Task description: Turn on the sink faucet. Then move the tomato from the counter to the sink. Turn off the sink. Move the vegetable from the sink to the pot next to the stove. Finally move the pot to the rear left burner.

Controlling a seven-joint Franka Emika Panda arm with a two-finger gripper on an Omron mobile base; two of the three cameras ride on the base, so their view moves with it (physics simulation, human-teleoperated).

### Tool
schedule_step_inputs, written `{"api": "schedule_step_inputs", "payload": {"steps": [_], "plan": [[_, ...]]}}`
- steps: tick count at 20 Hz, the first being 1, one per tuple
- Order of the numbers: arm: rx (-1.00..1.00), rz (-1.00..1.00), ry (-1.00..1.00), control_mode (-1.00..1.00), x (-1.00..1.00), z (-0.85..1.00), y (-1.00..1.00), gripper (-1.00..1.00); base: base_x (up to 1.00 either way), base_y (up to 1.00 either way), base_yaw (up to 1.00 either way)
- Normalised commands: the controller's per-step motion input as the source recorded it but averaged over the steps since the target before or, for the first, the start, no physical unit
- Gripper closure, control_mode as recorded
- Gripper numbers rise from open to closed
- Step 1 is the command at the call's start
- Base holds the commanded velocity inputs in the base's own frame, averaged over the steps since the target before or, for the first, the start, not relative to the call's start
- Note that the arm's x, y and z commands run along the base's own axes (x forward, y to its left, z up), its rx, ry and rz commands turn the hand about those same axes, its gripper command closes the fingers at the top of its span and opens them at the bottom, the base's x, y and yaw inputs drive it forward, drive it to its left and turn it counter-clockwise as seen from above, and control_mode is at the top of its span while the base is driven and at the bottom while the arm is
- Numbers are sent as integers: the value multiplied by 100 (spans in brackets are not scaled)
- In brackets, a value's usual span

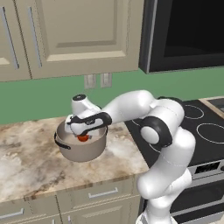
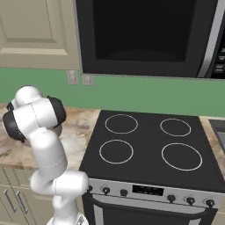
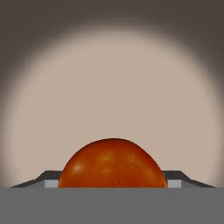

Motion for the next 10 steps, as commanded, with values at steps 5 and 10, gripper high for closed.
{"api": "schedule_step_inputs", "payload": {"steps": [5, 10], "plan": [[0, 0, 2, -100, 0, -15, 6, -100, 0, 0, 0], [0, 0, 0, -100, -2, 1, 4, -100, 0, 0, 0]]}}
